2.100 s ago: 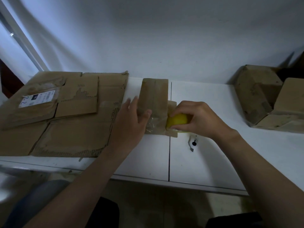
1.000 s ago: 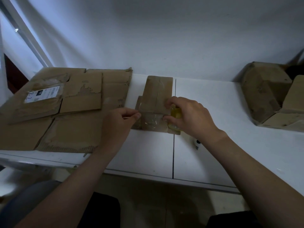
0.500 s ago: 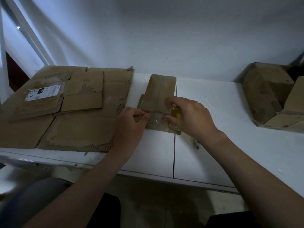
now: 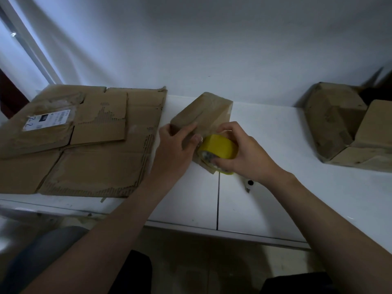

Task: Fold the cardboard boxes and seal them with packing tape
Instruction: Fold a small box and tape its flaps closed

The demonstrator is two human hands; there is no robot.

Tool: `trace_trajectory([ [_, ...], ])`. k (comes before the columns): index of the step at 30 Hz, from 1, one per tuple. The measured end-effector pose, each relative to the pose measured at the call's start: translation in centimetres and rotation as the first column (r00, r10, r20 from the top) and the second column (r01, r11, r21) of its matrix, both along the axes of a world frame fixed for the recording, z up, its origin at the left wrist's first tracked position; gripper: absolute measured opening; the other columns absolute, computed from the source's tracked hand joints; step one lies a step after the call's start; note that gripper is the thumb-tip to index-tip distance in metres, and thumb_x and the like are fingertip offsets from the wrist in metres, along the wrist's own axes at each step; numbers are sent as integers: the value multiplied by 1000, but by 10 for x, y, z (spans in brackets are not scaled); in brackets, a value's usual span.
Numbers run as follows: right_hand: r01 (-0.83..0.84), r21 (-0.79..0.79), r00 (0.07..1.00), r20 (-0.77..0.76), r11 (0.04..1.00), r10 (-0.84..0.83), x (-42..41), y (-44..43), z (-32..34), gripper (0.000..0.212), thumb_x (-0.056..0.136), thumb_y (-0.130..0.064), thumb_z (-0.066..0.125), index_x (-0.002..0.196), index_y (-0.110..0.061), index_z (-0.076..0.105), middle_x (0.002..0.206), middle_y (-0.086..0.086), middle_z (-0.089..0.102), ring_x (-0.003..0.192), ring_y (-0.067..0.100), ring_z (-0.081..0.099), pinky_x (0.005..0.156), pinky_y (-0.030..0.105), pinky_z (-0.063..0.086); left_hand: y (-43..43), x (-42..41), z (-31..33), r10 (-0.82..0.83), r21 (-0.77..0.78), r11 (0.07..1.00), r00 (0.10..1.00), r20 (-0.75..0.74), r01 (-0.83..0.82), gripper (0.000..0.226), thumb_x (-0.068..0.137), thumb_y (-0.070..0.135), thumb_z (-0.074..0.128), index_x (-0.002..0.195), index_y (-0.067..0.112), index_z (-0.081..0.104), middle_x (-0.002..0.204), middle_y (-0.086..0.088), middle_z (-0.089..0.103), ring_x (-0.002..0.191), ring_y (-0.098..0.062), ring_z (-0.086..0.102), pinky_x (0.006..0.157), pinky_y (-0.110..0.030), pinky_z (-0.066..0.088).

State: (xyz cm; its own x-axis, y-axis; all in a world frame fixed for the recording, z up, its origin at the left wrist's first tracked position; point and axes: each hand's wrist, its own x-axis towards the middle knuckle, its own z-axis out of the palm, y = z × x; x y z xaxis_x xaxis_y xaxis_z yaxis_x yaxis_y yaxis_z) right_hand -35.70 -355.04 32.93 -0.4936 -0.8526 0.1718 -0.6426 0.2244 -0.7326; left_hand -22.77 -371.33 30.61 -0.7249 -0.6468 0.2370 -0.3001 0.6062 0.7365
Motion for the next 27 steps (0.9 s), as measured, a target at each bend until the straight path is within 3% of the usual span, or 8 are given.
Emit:
trace_trajectory([
  [4,66,-95,997,41,993,-62,-1,6,-12,57,74,-30,90,115,-40,53,113,-17,64,105,5,60,83,28,54,-5,-10,-5,23,25,999,999,-28,-23,40,100,51,51,135,35,63,134,-10,52,116,-21,57,91,-28,46],
  [8,91,-184,983,-144,979,-118,2,5,-14,48,75,-35,89,117,-28,67,110,-16,68,100,4,63,84,26,52,-8,-12,-8,94,-11,995,991,-95,-95,33,100,48,54,125,35,70,112,-6,66,99,-19,63,81,-30,49],
  [14,121,-60,908,-396,991,-134,7,-1,-2,41,76,-39,82,114,-28,69,106,-10,72,93,10,65,78,23,50,-8,-12,-8,98,-35,994,987,-124,-103,31,99,46,57,122,33,73,112,-2,69,96,-18,65,82,-32,53],
  [24,223,52,914,-360,974,-190,0,-14,-2,38,76,-36,79,111,-29,68,96,-8,72,88,19,66,75,29,47,-6,-9,-5,110,33,994,984,-138,-107,31,96,49,61,119,34,74,110,1,67,95,-15,62,87,-40,55],
  [27,223,72,928,-320,972,-189,-1,-24,-1,36,75,-36,79,106,-25,65,85,-10,65,82,20,62,72,29,41,-4,-8,-3,96,52,995,987,-130,-90,34,92,53,64,120,36,73,115,2,64,99,-11,61,86,-31,55],
])
